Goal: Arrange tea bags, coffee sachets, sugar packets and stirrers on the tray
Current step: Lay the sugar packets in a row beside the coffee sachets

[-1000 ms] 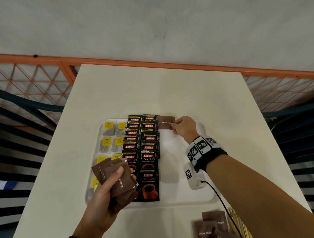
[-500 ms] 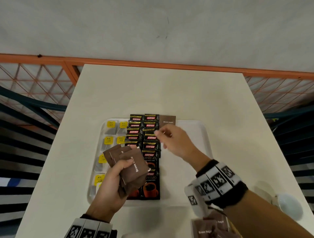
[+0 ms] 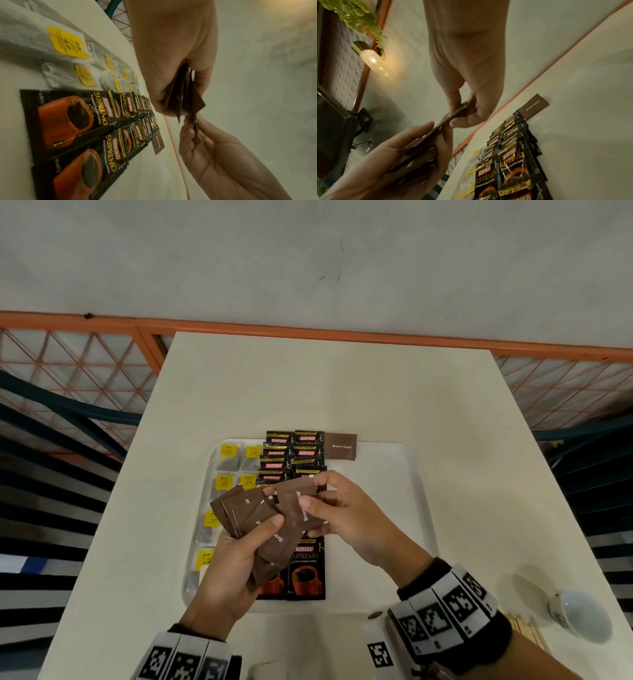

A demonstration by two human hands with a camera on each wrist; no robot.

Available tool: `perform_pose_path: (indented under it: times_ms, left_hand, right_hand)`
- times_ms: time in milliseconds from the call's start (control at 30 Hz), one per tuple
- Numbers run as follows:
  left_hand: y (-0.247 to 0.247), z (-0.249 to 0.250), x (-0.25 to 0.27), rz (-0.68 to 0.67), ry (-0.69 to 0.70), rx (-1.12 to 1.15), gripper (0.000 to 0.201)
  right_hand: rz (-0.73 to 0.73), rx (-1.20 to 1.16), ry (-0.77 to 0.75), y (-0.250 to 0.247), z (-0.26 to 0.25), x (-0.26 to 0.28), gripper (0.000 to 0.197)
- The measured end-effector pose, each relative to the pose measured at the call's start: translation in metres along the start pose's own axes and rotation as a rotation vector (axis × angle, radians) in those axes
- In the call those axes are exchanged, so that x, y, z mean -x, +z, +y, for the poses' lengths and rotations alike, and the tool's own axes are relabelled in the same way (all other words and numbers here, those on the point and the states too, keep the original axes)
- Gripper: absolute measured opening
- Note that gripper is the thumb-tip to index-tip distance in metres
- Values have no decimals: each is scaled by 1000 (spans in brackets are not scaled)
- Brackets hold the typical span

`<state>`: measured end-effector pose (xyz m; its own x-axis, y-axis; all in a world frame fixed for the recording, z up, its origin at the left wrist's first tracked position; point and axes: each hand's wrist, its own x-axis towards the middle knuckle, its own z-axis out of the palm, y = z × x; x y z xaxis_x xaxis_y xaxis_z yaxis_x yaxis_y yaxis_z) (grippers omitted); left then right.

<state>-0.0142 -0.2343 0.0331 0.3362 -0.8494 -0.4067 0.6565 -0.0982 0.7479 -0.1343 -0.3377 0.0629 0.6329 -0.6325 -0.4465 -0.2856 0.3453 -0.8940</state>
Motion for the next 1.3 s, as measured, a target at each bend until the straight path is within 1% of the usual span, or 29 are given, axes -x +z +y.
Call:
perform_pose_path:
  times_ms: [33, 67, 133, 167, 200, 300, 333, 433, 533, 600, 700, 733, 800, 867, 933, 1100, 1167, 1300]
  left_hand:
    - [-1, 0, -1, 9, 5, 4, 77]
    - [0, 0, -2, 15, 11, 15, 85]
    - [0, 0, -4, 18, 21, 27, 93]
    - [1, 0, -5, 24, 23, 23, 93]
    - [2, -1, -5, 36, 17, 20, 88]
    - [7, -6, -4, 73, -45, 14, 46]
    - [8, -9, -5, 96, -61, -4, 38]
    - [8, -10, -8, 126, -65, -55, 25]
    - [1, -6, -11, 119, -58, -47, 23]
    - [-7, -4, -12, 119, -61, -19, 25]
    - [-14, -2, -11, 111, -85, 8, 20]
    - [-15, -1, -10, 108, -91, 28, 21]
    - [-19, -1, -10, 105, -103, 63, 34]
    - [-23, -3, -10, 100, -105, 94, 31]
    - [-25, -4, -10, 94, -101, 107, 32]
    - [-27, -4, -8, 89, -109, 95, 38]
    - [-27, -5, -8, 93, -113, 78, 39]
    - [-27, -5, -6, 91, -127, 71, 41]
  right_hand:
    - [7, -19, 0, 0, 0, 0, 18]
    - [16, -40, -2, -1, 0, 0, 17]
    - [61, -102, -3, -1, 0, 0, 7]
    - [93, -144, -7, -1, 0, -1, 5]
    - [128, -200, -17, -2, 1, -1, 6]
    - [166, -401, -11, -4, 4, -6, 14]
    - [159, -424, 4, -5, 6, -8, 13]
    - [139, -348, 52, -9, 11, -11, 6]
    - [153, -303, 71, -20, 16, -16, 12]
    - [219, -214, 84, -33, 22, -24, 13]
    - [384, -32, 110, -57, 32, -45, 13]
    - [432, -11, 121, -63, 35, -53, 13]
    - [492, -21, 135, -74, 38, -67, 12]
    - [511, -40, 138, -78, 37, -79, 11]
    - [528, 11, 130, -79, 37, -89, 11]
    - [640, 324, 52, -81, 38, -101, 16]
    - [641, 380, 21, -81, 39, -102, 16]
    - [638, 419, -23, -82, 42, -105, 17]
